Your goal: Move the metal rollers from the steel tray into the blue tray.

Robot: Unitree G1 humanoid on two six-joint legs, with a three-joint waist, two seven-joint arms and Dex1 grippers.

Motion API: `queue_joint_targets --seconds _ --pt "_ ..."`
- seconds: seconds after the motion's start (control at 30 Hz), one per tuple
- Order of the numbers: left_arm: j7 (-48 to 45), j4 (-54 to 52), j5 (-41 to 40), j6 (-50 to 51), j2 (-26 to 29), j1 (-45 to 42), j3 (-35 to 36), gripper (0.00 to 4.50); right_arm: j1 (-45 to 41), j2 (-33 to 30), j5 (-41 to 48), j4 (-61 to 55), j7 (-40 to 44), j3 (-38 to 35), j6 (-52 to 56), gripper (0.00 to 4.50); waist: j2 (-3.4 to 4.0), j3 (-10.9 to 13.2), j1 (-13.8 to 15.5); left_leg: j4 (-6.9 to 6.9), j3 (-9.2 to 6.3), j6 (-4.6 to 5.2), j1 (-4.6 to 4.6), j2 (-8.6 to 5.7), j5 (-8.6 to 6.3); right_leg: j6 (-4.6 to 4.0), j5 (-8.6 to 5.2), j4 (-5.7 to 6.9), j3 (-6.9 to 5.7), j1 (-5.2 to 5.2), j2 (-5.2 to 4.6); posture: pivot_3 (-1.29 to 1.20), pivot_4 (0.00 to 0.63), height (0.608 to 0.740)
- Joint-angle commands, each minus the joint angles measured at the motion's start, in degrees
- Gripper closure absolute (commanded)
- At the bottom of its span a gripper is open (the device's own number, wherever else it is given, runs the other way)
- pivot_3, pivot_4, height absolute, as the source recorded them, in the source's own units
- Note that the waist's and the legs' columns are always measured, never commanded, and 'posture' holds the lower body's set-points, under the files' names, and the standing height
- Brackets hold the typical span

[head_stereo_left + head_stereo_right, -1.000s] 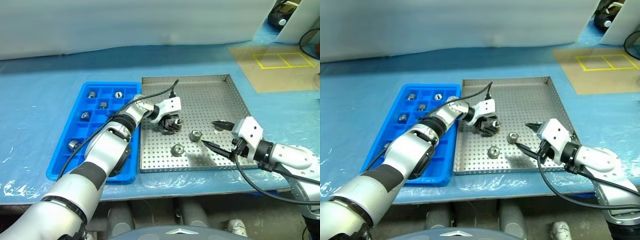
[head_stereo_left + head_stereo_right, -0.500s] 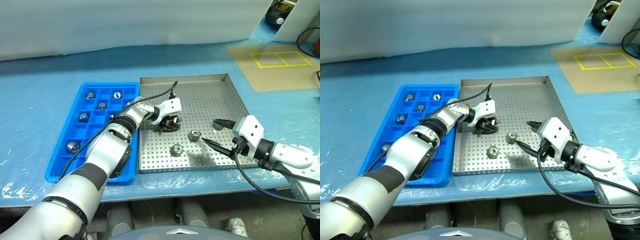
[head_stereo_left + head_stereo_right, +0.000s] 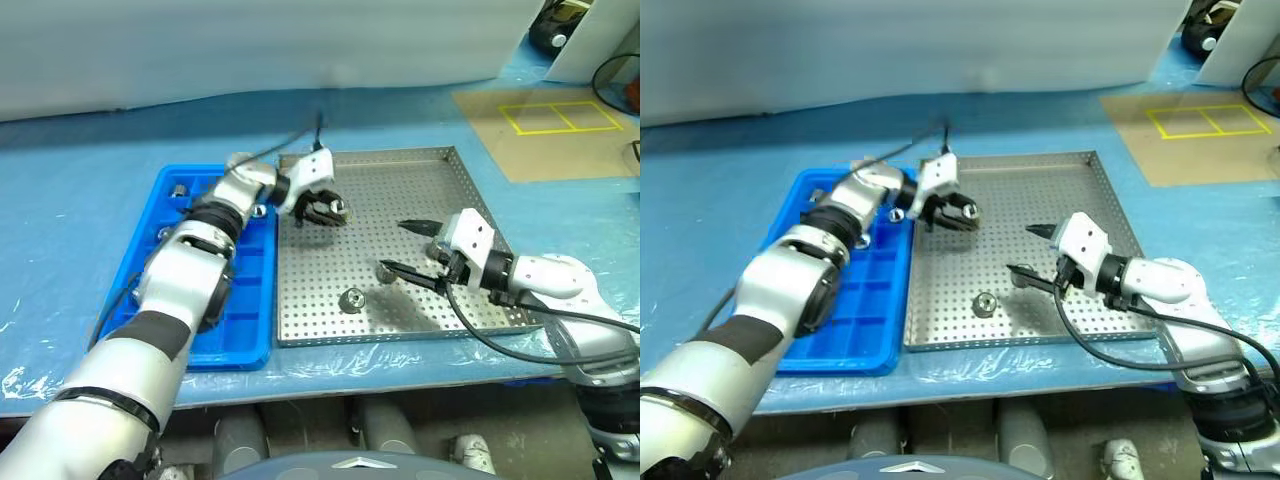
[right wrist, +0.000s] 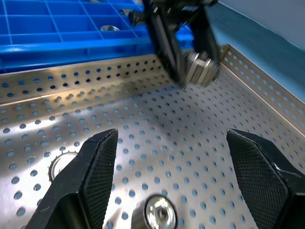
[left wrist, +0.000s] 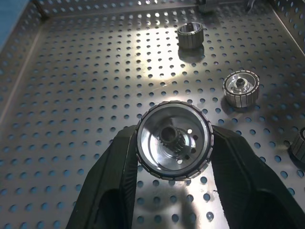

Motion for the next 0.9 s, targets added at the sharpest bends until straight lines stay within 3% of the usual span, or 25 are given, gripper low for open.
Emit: queue_joint_targets --seconds 0.03,0.13,0.3,0.5,0.67,0.9 --pt "-4.86 -7.8 -4.25 5.03 6.26 0.13 2.89 2.61 -5.51 2.53 -1.29 5.31 3.54 4.13 -4.83 0.78 0.01 0.01 0.48 -0.07 0.0 -0.06 -0.04 0.0 0.04 0.0 0.0 0.03 -0.01 -0.09 0.0 -0.23 0.15 0.74" --pt "-6.04 -14.94 -5.7 9.58 10.97 3.69 3.37 2.61 -9.73 4.95 -2.24 10.67 5.93 6.56 -7.93 0.78 0.05 0.01 1.94 -0.23 0.0 -0.16 -0.06 0.02 0.1 -0.02 0.0 0.06 -0.02 -0.21 0.02 -0.12 0.15 0.74" --pt "-6.26 -46.61 -11.32 27.28 24.8 23.29 7.35 2.61 -18.86 11.92 -3.78 22.55 12.25 11.77 -14.83 0.78 0.04 0.02 2.77 -0.46 0.15 -0.21 -0.09 0.14 0.18 -0.09 -0.01 0.21 -0.07 -0.45 0.02 0.05 0.15 0.74" --pt "-0.29 -70.1 -18.52 41.52 34.54 43.77 17.25 2.61 -26.08 17.81 -5.16 34.92 17.82 13.74 -22.01 0.78 0.03 0.04 6.84 -0.69 -0.07 -0.63 -0.37 0.61 0.4 -0.58 -0.3 0.32 -0.96 -0.55 0.05 0.2 0.15 0.74" --pt "7.56 -75.09 -20.3 44.62 36.26 52.64 22.62 2.61 -29.2 21.18 -5.94 41.67 20.32 13.94 -26.09 0.78 0.04 0.04 9.78 -0.65 -0.29 -0.82 -0.39 0.7 0.47 -0.66 -0.35 0.44 -1.2 -0.44 0.05 0.26 0.15 0.74" --pt "14.4 -74.55 -22.54 44.64 32.21 50.6 18.22 2.61 -29.0 21.64 -6.37 42.5 21.5 13.02 -26.97 0.78 0.04 0.04 11.18 -0.37 -0.38 -0.98 -0.33 0.8 0.57 -0.66 -0.36 0.87 -1.24 -0.38 0.04 0.24 0.15 0.74"
